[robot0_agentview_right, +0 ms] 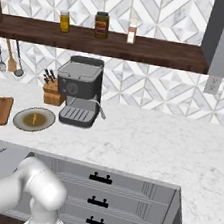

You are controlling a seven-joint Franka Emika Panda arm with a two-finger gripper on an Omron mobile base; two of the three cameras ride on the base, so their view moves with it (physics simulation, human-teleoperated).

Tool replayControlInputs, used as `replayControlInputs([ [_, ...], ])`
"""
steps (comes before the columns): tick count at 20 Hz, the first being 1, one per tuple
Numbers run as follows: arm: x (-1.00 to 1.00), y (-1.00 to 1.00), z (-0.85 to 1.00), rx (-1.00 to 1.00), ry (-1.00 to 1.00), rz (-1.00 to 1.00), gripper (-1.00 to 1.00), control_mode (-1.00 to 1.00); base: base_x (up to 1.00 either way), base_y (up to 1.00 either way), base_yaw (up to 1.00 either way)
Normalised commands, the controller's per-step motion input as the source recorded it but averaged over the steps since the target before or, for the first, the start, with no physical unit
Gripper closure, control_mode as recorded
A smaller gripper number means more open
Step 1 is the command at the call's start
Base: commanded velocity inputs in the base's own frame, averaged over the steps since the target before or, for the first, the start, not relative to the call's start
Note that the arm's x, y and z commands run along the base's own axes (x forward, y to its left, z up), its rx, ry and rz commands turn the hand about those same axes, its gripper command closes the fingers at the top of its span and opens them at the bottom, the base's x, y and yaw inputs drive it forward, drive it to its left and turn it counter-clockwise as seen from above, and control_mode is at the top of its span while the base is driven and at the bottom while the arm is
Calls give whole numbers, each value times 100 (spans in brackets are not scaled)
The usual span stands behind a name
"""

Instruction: Pick up the knife from the drawer and place it on the cutting board. Then place the meat from the plate to the cutting board.

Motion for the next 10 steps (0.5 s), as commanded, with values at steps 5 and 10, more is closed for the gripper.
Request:
replayControlInputs([
  [5, 8, 4, -12, 0, 0, -1, -100, -100, 0, 0, 0],
  [10, 1, 8, -11, 0, 0, 0, -100, -100, 0, 0, 0],
])
